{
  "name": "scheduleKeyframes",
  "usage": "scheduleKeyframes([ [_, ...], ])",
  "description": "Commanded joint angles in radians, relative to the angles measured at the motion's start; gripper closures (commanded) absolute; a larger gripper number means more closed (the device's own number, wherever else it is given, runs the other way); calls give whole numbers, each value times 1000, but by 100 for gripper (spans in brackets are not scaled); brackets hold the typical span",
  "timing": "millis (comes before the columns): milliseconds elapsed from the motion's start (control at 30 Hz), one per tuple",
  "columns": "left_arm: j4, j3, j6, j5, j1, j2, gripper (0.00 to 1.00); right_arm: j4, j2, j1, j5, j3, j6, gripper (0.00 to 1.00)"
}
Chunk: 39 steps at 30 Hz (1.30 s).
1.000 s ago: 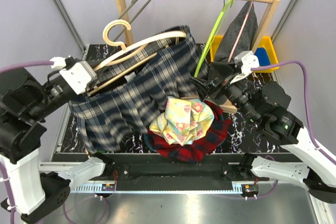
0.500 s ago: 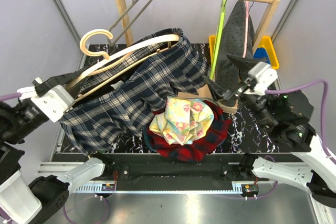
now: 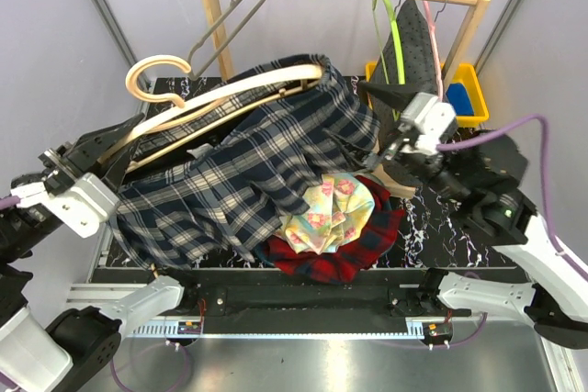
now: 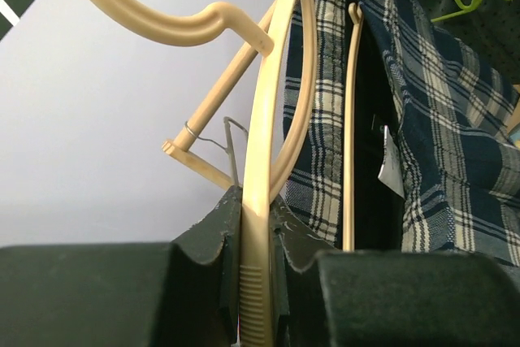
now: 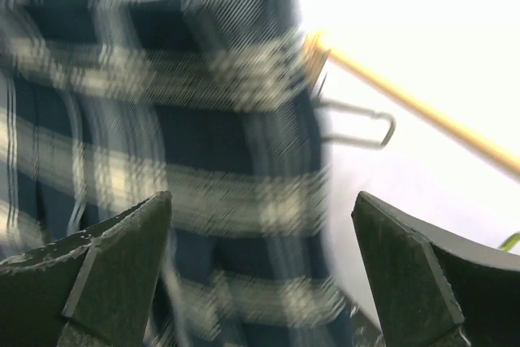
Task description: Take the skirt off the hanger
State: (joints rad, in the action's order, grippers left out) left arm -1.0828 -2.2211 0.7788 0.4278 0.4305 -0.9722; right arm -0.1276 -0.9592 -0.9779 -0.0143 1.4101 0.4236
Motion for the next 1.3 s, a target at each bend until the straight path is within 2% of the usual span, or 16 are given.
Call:
scheduleKeyframes([
  [0, 184, -20, 48, 45, 1, 32, 100, 9, 34, -2, 50, 96, 14, 0],
  [200, 233, -3, 45, 55, 1, 52, 100, -24, 54, -1, 54, 63, -11, 0],
  [500, 354, 81, 71, 60, 1, 69, 100, -96, 16, -1, 246, 30, -154, 0],
  [600, 383, 127, 77, 68, 1, 75, 100, -106, 8, 7, 296, 20, -184, 4],
  [667, 426, 164, 76, 71, 1, 93, 100, -112, 7, 19, 322, 13, -200, 12],
  [767, 491, 224, 50, 68, 1, 115, 100, -116, 14, 38, 346, 7, -206, 48],
  [800, 504, 245, 43, 66, 1, 118, 100, -115, 17, 39, 309, 4, -206, 94],
  [833, 521, 253, 43, 66, 1, 121, 100, -115, 28, 39, 280, -2, -204, 100],
  [1000, 619, 316, 11, 29, 1, 136, 100, -115, 80, 39, 177, -29, -195, 100],
  [1133, 782, 373, -45, -107, 1, 133, 100, -84, 146, 39, 51, -85, -192, 100],
  [1267, 828, 371, -85, -204, 1, 104, 100, 9, 249, 39, -114, -178, -200, 100],
])
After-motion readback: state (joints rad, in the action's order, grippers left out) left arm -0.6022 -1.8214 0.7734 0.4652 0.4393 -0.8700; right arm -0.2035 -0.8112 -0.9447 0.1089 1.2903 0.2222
